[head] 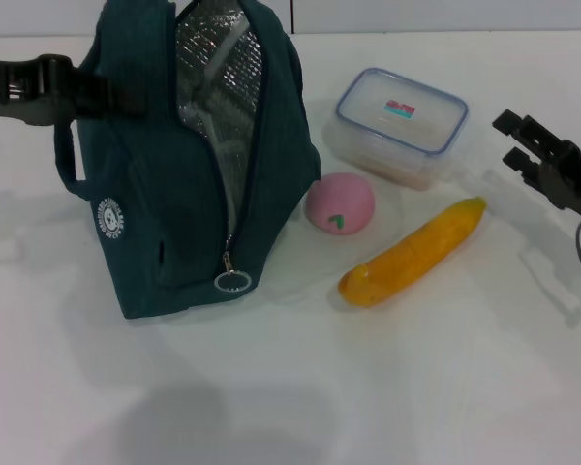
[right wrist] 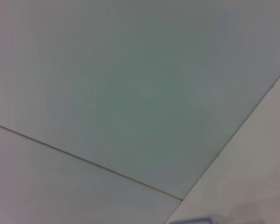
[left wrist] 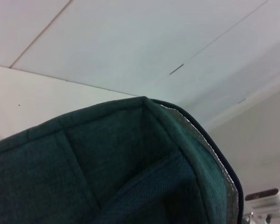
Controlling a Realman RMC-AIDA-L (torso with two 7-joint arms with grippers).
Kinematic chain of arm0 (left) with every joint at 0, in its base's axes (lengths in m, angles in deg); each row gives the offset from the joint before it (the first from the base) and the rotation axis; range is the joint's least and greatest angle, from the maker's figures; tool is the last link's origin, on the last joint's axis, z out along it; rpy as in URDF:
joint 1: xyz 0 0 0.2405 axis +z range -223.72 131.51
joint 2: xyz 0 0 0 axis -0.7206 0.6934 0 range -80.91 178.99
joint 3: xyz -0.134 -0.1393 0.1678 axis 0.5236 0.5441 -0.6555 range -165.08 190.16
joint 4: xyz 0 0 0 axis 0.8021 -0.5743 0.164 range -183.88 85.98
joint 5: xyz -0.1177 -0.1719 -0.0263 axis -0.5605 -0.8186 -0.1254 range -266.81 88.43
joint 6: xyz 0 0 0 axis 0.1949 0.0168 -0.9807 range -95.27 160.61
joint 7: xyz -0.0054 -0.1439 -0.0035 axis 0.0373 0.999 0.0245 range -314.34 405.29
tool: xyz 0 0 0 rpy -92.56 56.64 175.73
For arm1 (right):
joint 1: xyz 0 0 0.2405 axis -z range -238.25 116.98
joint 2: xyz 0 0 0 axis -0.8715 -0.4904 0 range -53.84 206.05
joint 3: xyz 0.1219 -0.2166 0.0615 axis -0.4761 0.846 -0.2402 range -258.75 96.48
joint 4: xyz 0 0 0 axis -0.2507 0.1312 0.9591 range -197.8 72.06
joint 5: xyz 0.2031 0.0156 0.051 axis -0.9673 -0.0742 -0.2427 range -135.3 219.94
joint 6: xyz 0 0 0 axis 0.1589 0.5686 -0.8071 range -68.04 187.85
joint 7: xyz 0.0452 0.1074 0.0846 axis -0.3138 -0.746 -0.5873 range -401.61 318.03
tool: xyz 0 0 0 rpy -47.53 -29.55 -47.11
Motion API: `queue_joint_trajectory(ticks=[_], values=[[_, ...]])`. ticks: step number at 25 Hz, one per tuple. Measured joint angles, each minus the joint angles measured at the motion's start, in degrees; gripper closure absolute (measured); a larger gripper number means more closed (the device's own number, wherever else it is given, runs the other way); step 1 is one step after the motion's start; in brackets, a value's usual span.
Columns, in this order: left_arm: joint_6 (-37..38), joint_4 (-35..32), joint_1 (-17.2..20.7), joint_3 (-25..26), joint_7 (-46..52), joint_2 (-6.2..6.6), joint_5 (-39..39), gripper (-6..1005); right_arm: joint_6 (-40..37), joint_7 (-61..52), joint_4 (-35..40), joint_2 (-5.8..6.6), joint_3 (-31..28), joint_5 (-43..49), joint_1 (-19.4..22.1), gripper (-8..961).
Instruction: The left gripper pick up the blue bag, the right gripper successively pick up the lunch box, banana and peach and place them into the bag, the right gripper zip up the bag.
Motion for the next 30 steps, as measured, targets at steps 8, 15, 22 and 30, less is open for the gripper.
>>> queue_joint_trajectory(ticks=[8, 15, 22, 30], values=[[0.0, -0.2, 0.0, -0.1, -0.2, -0.04, 0.2, 956, 5.5, -3.5, 0.7, 0.01, 4.7, 0.0, -3.8, 191], [0.0, -0.3, -0.7, -0.1, -0.2, -0.11, 0.2, 956, 8.7, -4.3, 0.6, 0.01, 5.9, 0.0, -5.7, 195], [0.0, -0.4, -0.9, -0.2, -0.6, -0.27, 0.2, 957, 10.7, -4.4, 0.3, 0.01, 5.9, 0.0, -7.5, 199], [-0.1, -0.3, -0.9, -0.2, -1.3, -0.16, 0.2, 957, 10.9, -4.7, 0.1, 0.01, 5.9, 0.0, -8.7, 204]])
